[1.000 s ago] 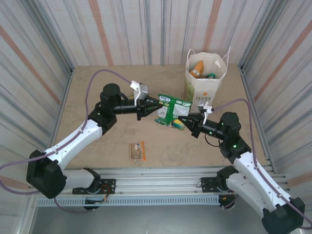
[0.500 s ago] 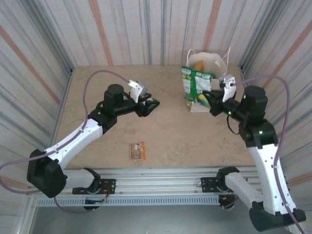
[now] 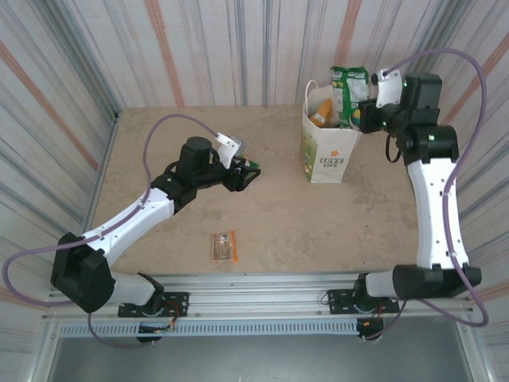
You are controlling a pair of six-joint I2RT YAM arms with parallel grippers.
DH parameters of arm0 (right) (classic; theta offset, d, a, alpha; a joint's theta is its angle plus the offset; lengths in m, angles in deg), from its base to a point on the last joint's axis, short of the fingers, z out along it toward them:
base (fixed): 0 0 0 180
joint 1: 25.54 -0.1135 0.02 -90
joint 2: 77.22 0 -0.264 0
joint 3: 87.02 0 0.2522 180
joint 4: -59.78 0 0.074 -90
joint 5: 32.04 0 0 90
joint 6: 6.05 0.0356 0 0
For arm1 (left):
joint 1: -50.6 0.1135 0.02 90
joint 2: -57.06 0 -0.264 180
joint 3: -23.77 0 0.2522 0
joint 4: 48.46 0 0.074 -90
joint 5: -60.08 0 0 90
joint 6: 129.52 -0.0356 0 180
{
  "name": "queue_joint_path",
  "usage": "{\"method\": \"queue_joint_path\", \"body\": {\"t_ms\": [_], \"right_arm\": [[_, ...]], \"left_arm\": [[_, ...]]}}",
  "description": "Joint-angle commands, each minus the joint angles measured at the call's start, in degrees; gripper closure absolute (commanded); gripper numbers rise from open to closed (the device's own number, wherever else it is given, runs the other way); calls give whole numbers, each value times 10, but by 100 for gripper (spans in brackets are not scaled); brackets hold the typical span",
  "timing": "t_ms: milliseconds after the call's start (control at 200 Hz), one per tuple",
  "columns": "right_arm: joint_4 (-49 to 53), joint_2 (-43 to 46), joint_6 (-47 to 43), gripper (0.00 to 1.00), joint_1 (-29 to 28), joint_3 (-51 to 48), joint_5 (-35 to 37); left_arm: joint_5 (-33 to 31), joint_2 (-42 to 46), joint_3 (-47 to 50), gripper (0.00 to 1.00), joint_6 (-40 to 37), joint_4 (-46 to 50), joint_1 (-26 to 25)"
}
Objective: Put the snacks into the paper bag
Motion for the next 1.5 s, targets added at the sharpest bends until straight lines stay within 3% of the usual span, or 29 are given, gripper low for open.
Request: {"method": "queue_joint_path", "body": {"t_ms": [0,230,341,681,832,1163,1493], "right_arm": [[6,-42,-11,100,6,47,12],[31,-151,-4,100,6,146,-9],[109,-196,17,100,6,197,-27],[280,-222,40,100,10,238,-12],[288,-250,44,100,13,260,-4],[347,-412,64,100,14,428,-76],[356,-462,64,100,6,437,-116]], "left_arm": [[-18,-3,-14,31,-19,17,-3],[-24,-11,-14,30,-24,21,-2],[-21,-12,-16,30,-23,26,-3],[-8,-20,-17,30,-25,33,-3],[-4,-23,-22,31,-24,33,-2],[-20,-19,-26,31,-31,49,-3],[-17,-26,-29,30,-30,48,-3]]}}
